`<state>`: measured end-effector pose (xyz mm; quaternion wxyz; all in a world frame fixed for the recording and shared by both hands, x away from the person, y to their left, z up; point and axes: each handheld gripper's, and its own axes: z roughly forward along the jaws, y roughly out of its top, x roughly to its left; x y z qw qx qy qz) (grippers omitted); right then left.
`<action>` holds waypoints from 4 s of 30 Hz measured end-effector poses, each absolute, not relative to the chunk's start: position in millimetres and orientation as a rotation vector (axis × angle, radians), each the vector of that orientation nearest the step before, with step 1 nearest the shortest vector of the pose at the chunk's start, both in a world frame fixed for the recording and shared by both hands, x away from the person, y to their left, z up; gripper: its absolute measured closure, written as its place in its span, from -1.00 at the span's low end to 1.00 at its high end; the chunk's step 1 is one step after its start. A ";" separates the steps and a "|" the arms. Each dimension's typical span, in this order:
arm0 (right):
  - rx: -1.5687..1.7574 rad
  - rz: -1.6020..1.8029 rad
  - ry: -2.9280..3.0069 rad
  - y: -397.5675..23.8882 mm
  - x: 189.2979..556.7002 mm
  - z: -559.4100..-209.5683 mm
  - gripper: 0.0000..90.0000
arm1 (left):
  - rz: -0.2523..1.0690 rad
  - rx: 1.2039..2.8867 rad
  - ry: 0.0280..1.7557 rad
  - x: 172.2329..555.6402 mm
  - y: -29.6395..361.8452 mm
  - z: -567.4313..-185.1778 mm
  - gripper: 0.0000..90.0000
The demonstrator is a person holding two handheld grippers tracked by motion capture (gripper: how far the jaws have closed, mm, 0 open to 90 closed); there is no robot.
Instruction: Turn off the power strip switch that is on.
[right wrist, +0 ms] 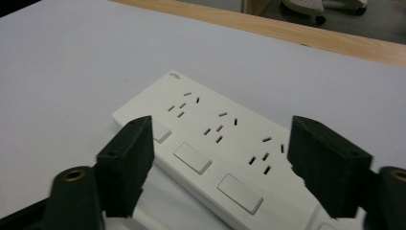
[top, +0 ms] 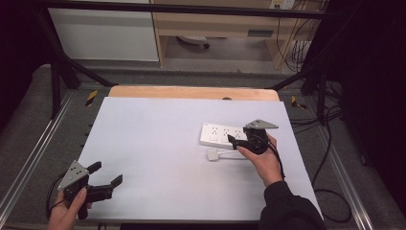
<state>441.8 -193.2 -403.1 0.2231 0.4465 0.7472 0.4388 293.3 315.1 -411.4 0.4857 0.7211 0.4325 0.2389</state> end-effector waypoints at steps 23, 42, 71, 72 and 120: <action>1.241 1.264 2.004 -199.5 441.8 -387.1 -0.95 | 0.582 1.751 1.057 293.0 315.6 -411.4 -0.89; 1.220 1.320 1.906 -235.1 417.6 -366.5 -0.94 | 0.579 1.750 1.056 292.6 315.5 -411.2 -0.88; 1.211 1.322 1.814 -281.3 372.0 -371.5 -0.93 | 0.577 1.754 1.059 292.2 315.7 -411.3 -0.88; 1.210 1.319 1.811 -282.6 371.0 -372.2 -0.93 | 0.577 1.753 1.058 292.1 315.7 -411.3 -0.88; 1.216 1.261 1.857 -304.5 341.2 -433.5 -0.95 | 0.581 1.759 1.056 292.1 315.3 -411.5 -0.88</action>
